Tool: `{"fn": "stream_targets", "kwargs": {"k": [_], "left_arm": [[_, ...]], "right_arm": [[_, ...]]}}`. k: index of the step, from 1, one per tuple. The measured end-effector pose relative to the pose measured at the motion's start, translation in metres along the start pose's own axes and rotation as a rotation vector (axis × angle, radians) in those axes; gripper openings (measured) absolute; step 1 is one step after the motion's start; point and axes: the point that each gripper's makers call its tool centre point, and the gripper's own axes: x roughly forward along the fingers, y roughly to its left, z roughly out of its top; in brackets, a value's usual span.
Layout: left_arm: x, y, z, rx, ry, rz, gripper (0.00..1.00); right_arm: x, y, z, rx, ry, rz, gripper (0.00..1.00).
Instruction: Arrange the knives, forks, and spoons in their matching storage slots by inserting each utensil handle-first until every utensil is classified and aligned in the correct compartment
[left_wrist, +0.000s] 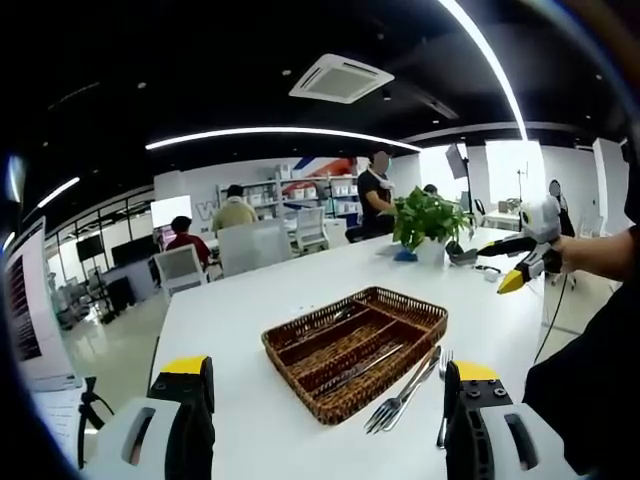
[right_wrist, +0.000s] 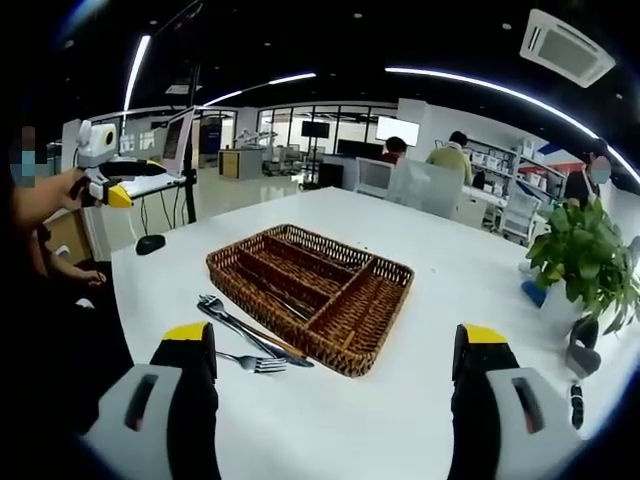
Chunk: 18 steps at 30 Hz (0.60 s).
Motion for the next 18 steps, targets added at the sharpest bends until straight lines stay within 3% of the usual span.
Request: {"fn": "stream_targets", "kwargs": {"k": [9,18], "left_arm": [[0.000,-0.001,-0.005,-0.002,0.008,-0.003,1.00],[0.008,-0.023,-0.006,0.009,0.035,-0.063,1.00]], "right_arm": [[-0.001,0.002,0.004,-0.005,-0.006,0.007,0.99],[-0.001,0.002,0.010,-0.009,-0.011,0.010,0.99]]}}
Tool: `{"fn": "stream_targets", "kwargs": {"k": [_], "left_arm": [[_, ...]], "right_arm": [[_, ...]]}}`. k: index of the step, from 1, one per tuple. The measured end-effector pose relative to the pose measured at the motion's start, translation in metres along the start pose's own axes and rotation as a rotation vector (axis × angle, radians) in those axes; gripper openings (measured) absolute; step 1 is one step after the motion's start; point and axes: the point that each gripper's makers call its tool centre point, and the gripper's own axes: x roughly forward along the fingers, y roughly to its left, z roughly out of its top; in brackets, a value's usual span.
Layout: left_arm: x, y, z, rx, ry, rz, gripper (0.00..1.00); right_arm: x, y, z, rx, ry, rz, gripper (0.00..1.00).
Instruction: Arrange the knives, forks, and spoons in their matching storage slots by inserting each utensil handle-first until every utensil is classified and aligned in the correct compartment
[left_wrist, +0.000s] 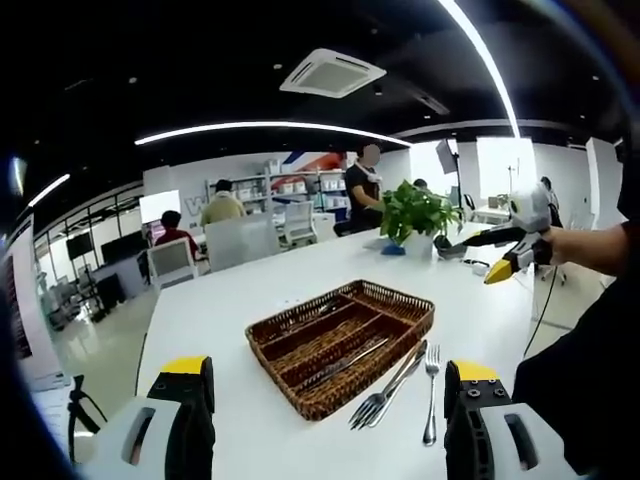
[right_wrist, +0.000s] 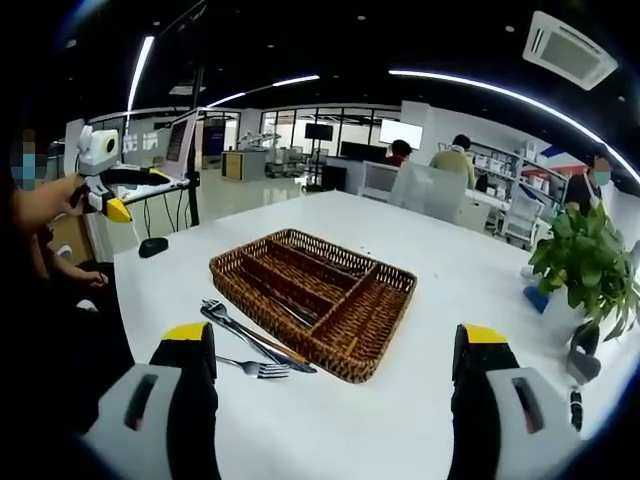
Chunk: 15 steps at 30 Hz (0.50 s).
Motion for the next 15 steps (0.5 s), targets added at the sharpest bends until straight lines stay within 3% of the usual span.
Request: {"fn": "stream_targets", "kwargs": {"k": [5,8,15], "left_arm": [[0.008,-0.013,0.002,0.000,0.036,-0.059,1.00],[0.016,-0.024,-0.009,0.020,0.110,-0.099,1.00],[0.035,-0.045,-0.024,0.015,0.147,-0.154,1.00]], "right_arm": [[0.000,0.000,-0.002,0.007,0.004,0.002,0.99],[0.001,0.001,-0.005,0.010,0.008,0.005,0.99],[0.001,0.001,-0.009,0.015,0.011,0.003,0.99]]}}
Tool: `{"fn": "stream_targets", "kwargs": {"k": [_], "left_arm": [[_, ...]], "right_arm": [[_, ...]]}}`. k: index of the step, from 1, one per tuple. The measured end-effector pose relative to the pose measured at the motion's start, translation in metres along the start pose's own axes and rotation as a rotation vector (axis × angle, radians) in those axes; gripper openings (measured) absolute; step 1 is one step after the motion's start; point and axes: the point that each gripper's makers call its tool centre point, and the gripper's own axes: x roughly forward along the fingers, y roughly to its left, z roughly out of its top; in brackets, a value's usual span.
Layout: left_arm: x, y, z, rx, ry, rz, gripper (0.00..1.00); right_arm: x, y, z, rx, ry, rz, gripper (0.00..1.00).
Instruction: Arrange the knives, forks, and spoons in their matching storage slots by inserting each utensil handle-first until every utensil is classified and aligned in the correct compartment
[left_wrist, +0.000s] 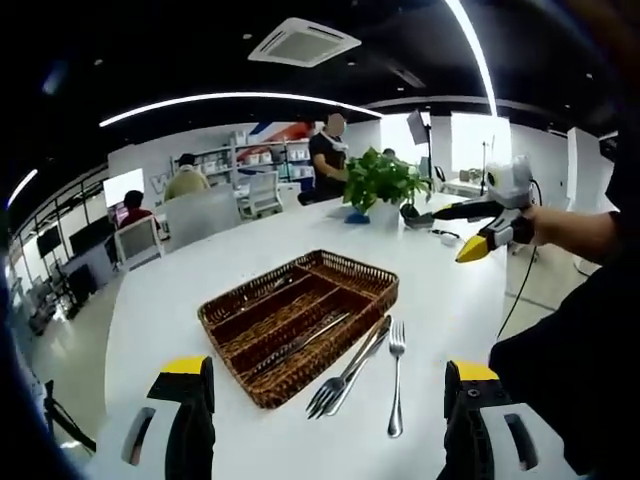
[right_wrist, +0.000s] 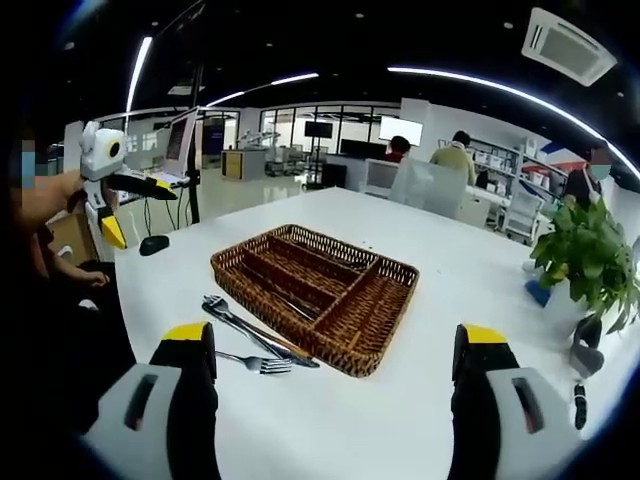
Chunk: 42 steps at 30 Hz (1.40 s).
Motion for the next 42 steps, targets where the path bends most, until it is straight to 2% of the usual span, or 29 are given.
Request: {"fn": "stream_targets", "kwargs": {"k": [3,6,9,11,14,22,28,34,42], "left_arm": [[0.008,-0.004,-0.004,0.009,0.013,-0.011,1.00],[0.011,-0.006,-0.006,0.057,0.052,-0.004,1.00],[0.012,-0.008,-0.002,0.045,0.064,-0.022,1.00],[0.014,-0.013,-0.005,0.033,0.098,-0.045,1.00],[0.015,-0.017,-0.004,0.058,0.131,-0.045,1.00],[0.015,-0.021,0.007,0.040,0.164,-0.069,1.00],[0.013,-0.023,0.009,0.044,0.223,-0.070,1.00],[0.015,-0.026,0.014,0.038,0.214,-0.071,1.00],[0.020,-0.024,0.013,0.030,0.210,-0.072,0.99]], "right_arm": [[0.000,-0.001,-0.002,0.002,0.004,0.000,0.99],[0.000,-0.002,-0.004,0.002,0.006,0.000,0.99],[0.001,-0.003,-0.004,0.002,0.007,0.001,0.99],[0.001,-0.003,-0.004,0.002,0.007,0.002,0.99],[0.001,-0.004,-0.004,0.011,0.005,0.003,0.99],[-0.002,-0.005,-0.010,0.028,0.009,0.004,0.99],[-0.005,-0.006,-0.013,0.035,0.007,-0.001,0.99],[-0.006,-0.007,-0.016,0.041,0.009,-0.005,0.99],[-0.007,-0.007,-0.017,0.045,0.004,-0.009,0.99]]}}
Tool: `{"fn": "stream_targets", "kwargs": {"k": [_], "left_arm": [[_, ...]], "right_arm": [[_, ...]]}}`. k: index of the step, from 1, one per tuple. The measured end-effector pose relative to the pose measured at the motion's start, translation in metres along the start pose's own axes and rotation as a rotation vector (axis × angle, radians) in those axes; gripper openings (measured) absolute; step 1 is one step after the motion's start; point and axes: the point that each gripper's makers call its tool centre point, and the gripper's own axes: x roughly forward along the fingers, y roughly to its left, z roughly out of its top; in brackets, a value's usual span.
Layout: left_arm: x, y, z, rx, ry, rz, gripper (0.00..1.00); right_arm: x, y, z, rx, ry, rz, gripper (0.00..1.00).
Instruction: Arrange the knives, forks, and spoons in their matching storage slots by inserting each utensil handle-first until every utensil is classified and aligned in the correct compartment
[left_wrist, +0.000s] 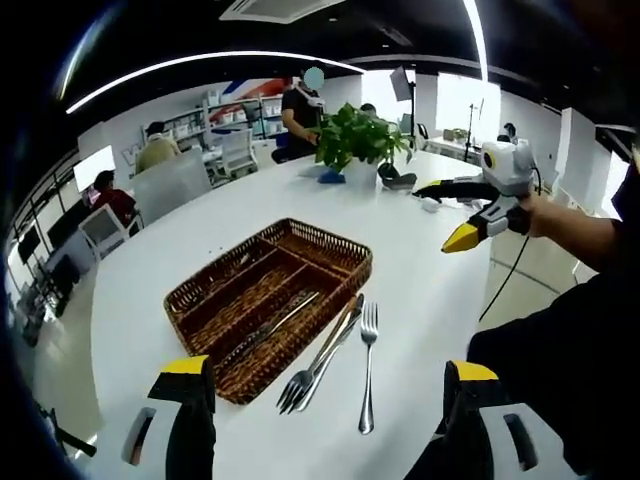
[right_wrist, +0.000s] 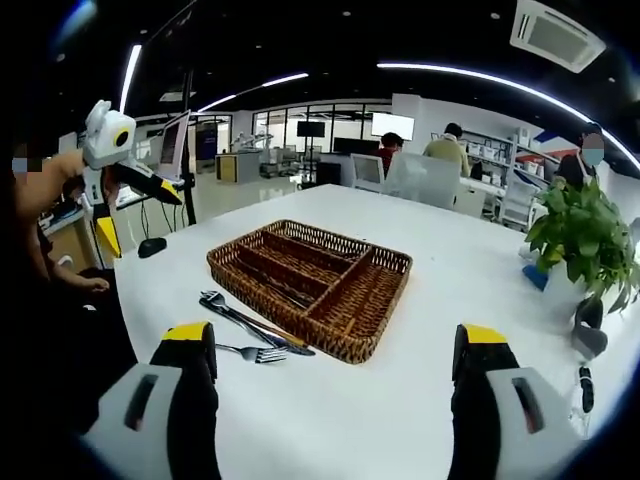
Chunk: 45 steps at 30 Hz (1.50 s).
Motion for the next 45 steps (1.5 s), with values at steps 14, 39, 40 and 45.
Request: {"fn": "stream_targets", "kwargs": {"k": [14,39,40,45], "left_arm": [[0.022,-0.005,-0.015,-0.031,-0.018,-0.026,0.92],[0.083,-0.030,-0.024,0.017,-0.022,-0.097,0.74],[0.085,-0.030,-0.025,0.018,-0.024,-0.099,0.74],[0.099,-0.033,-0.032,0.002,-0.013,-0.131,0.72]], "right_arm": [[0.001,0.002,0.000,-0.002,0.001,0.004,0.99],[0.001,0.002,-0.006,0.007,0.002,0.002,0.99],[0.001,0.002,-0.006,0.008,0.002,0.001,0.99],[0.000,0.002,-0.005,0.001,0.002,0.002,0.99]]}}
